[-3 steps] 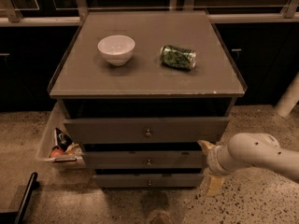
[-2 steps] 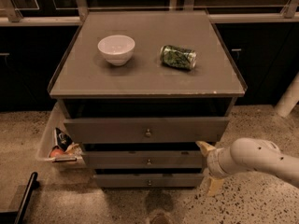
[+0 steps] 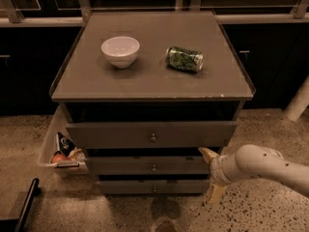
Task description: Open middle drawer
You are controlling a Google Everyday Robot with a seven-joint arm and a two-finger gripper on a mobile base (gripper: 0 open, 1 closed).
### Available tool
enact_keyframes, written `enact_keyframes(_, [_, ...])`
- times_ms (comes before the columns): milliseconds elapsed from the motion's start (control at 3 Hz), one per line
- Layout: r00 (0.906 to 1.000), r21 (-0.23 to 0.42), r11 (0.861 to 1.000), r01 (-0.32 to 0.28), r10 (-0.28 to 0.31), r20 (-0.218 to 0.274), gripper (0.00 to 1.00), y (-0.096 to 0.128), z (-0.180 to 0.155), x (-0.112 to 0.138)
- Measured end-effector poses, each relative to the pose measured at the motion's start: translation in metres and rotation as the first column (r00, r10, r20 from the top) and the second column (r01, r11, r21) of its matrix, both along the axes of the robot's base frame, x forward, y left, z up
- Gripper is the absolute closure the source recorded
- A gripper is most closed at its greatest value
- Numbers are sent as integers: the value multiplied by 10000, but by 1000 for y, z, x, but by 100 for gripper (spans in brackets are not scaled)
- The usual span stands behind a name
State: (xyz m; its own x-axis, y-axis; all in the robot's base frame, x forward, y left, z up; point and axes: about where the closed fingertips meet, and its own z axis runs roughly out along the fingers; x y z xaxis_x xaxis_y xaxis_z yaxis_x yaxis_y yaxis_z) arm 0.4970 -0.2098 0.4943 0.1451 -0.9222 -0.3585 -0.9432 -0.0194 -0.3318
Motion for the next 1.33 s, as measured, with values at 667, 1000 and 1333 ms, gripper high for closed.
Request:
enact_keyframes(667, [9990,722,9966,-405,389,235,0,21,-23,11])
enact_keyframes(1000, [9979,874,9945,-575,547,341,0,29,-29,16])
enact_keyframes(1333, [9970,1023,9924,-690,650,424,0,35,-38,23])
